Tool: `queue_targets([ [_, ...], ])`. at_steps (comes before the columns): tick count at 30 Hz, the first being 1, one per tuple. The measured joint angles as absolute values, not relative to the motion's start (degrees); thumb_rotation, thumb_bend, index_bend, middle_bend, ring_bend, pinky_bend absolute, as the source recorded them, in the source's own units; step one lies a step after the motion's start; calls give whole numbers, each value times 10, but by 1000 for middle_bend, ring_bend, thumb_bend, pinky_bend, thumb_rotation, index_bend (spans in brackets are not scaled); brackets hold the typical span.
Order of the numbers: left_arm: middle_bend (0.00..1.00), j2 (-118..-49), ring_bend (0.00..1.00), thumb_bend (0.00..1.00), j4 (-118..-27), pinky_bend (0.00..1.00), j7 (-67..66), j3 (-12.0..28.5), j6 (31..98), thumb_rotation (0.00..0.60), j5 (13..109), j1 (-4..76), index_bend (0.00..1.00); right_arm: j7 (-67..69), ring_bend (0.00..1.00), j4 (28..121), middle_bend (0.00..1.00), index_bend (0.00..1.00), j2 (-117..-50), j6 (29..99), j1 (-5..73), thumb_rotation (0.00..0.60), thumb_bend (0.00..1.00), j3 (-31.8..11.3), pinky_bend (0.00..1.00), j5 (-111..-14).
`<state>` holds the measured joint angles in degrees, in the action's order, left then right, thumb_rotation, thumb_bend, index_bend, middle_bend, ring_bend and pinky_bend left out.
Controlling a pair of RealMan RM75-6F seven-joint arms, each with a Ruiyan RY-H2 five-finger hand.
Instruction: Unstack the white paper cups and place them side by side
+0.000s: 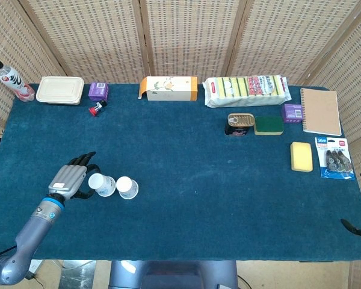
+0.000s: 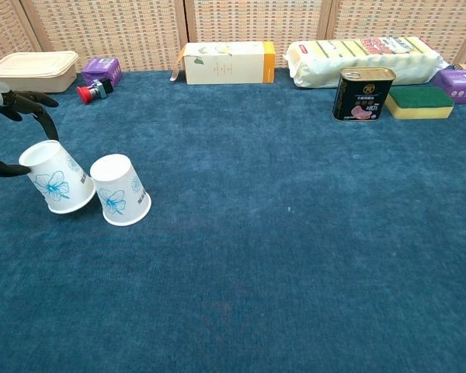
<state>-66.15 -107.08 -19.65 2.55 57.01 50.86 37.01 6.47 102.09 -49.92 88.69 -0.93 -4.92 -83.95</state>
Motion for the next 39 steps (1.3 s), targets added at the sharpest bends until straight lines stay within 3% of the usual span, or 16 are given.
queue_targets([
  [5, 0, -673, 0, 302, -1069, 83, -217, 28, 582, 600, 495, 374, 328, 66, 0, 1022, 0, 86, -499, 888, -10, 600, 0, -49, 0, -840],
  [16, 0, -674, 0, 285, -1077, 83, -214, 28, 583, 600, 497, 370, 6, 72, 0, 1023, 0, 86, -498, 894, -12, 600, 0, -50, 0, -842],
  [23, 0, -651, 0, 258, -1095, 83, -176, 20, 611, 600, 555, 338, 0, 69, 0, 1023, 0, 86, -499, 895, -12, 600, 0, -50, 0, -842],
  [26, 0, -643, 0, 232, -1097, 82, -170, 11, 655, 600, 597, 311, 0, 65, 0, 1023, 0, 86, -501, 895, -11, 600, 0, -50, 0, -843],
  [33, 0, -643, 0, 215, -1099, 83, -174, -26, 833, 600, 701, 213, 0, 51, 0, 1020, 0, 86, -514, 905, -11, 600, 0, -51, 0, -850],
  [39, 0, -645, 0, 214, -1082, 83, -117, -58, 918, 600, 793, 121, 0, 29, 0, 1017, 0, 86, -524, 915, -12, 600, 1, -53, 0, -853],
])
